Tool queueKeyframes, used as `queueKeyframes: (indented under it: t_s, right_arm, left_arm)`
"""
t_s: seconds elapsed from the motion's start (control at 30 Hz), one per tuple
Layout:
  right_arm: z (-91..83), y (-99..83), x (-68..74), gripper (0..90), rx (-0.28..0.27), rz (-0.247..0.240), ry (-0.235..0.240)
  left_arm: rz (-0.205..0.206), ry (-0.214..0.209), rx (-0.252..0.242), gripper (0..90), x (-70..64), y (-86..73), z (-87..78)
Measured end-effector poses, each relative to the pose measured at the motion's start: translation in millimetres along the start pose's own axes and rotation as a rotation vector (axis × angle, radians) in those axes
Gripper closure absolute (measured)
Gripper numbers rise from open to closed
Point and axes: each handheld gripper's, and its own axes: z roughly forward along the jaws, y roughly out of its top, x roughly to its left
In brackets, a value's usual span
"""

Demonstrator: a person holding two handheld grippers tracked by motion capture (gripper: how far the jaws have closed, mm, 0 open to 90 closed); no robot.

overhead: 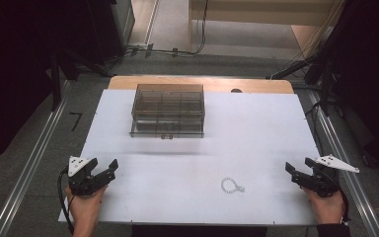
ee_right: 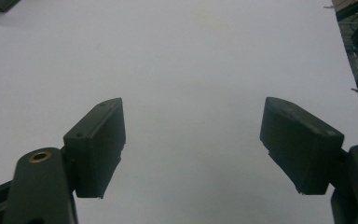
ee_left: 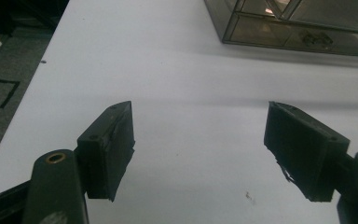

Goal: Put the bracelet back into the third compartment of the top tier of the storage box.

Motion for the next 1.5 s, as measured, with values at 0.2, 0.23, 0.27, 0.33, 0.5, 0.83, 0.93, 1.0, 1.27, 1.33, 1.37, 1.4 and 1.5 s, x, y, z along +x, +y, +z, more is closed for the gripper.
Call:
queueKeyframes:
  t_s: [0.2, 0.23, 0.27, 0.33, 0.5, 0.83, 0.93, 1.0, 1.27, 1.33, 1.37, 1.4, 1.5]
  right_arm:
    - [-0.2, 0.2, 2.0, 20.3, 0.002, -0.007, 0.010]
    - [-0.1, 0.3, 2.7, 20.3, 0.002, -0.008, 0.012]
    - [-0.1, 0.3, 3.6, 20.2, 0.004, -0.008, 0.014]
    - [0.3, 0.4, 4.9, 20.2, 0.005, -0.016, 0.019]
    - [0.8, 0.7, 8.5, 20.1, 0.010, -0.019, 0.028]
    - [2.3, 1.1, 16.2, 20.0, 0.021, -0.042, 0.048]
    - [3.3, 1.0, 19.0, 20.0, 0.027, -0.049, 0.053]
    - [3.7, 1.2, 20.5, 20.0, 0.027, -0.054, 0.058]
    - [4.7, 1.3, 25.2, 20.0, 0.034, -0.070, 0.067]
    - [4.9, 1.2, 26.5, 20.0, 0.036, -0.068, 0.073]
    - [4.9, 1.1, 27.0, 20.0, 0.037, -0.071, 0.074]
    - [5.1, 1.0, 27.8, 20.0, 0.037, -0.073, 0.077]
    - [5.3, 0.7, 30.5, 20.0, 0.043, -0.080, 0.085]
  left_arm:
    - [-0.003, 0.002, -0.002, 24.8, 0.4, 0.0, -0.3]
    - [-0.003, 0.001, -0.003, 24.8, 0.5, 0.0, -0.3]
    - [-0.003, 0.001, -0.002, 24.8, 0.6, 0.0, -0.3]
    - [-0.003, 0.000, -0.002, 24.8, 0.7, -0.1, -0.3]
    - [-0.004, 0.000, -0.002, 24.8, 0.9, -0.1, -0.5]
    - [-0.003, 0.000, -0.002, 24.8, 1.0, 0.1, -1.0]
    - [-0.004, -0.002, -0.001, 24.8, 1.1, 0.1, -1.0]
    - [-0.004, -0.002, -0.001, 24.8, 1.1, 0.1, -1.0]
    - [-0.004, -0.004, 0.000, 24.8, 1.1, 0.1, -0.9]
    - [-0.004, -0.004, 0.000, 24.8, 1.1, 0.0, -0.8]
    - [-0.004, -0.004, 0.001, 24.8, 1.1, 0.1, -0.8]
    - [-0.005, -0.004, 0.001, 24.7, 1.2, 0.1, -0.8]
    - [-0.007, -0.005, 0.000, 24.8, 1.3, 0.1, -1.0]
